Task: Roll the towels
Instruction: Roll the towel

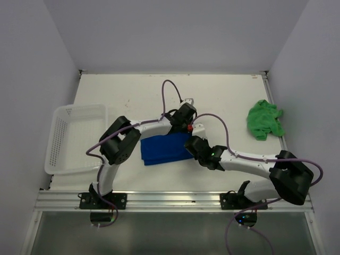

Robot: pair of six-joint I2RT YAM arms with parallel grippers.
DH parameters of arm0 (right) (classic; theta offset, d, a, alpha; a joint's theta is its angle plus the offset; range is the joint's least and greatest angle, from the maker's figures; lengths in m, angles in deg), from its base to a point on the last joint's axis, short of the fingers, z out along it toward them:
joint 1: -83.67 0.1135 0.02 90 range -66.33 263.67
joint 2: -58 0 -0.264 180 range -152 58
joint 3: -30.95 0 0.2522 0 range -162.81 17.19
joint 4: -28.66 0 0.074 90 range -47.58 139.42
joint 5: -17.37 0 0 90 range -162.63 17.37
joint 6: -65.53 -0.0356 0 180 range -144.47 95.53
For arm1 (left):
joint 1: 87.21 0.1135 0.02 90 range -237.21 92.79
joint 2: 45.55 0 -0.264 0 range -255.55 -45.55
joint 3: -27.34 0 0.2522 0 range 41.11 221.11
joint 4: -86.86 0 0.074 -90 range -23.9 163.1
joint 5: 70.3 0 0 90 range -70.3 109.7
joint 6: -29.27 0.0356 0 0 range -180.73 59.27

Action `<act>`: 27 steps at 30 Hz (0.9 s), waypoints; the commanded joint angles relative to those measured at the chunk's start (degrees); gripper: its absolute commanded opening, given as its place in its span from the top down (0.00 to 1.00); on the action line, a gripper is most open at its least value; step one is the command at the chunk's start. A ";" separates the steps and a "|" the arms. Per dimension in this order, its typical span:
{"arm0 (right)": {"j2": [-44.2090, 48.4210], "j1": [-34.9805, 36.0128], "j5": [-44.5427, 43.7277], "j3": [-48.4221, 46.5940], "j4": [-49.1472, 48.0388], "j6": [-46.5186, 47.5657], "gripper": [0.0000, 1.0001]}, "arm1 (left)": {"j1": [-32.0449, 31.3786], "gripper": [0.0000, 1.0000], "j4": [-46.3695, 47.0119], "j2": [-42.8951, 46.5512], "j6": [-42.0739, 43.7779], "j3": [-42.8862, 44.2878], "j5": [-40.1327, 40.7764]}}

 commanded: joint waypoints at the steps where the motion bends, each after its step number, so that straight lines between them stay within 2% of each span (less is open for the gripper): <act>1: -2.36 2.38 -7.17 -2.71 4.91 0.40 1.00 | 2.08 0.88 6.01 4.03 -0.01 -1.10 -0.43; 13: -12.12 11.61 -21.24 -9.64 11.06 1.28 1.00 | 2.70 0.90 10.32 4.73 1.14 -3.30 -4.74; 24: -18.10 14.16 -21.59 -13.08 11.77 1.80 1.00 | 3.23 0.91 10.32 5.96 2.63 -5.41 -5.09; 27: -19.33 14.60 -21.68 -13.43 11.51 2.42 1.00 | 3.58 0.91 12.78 6.23 2.81 -6.55 -5.44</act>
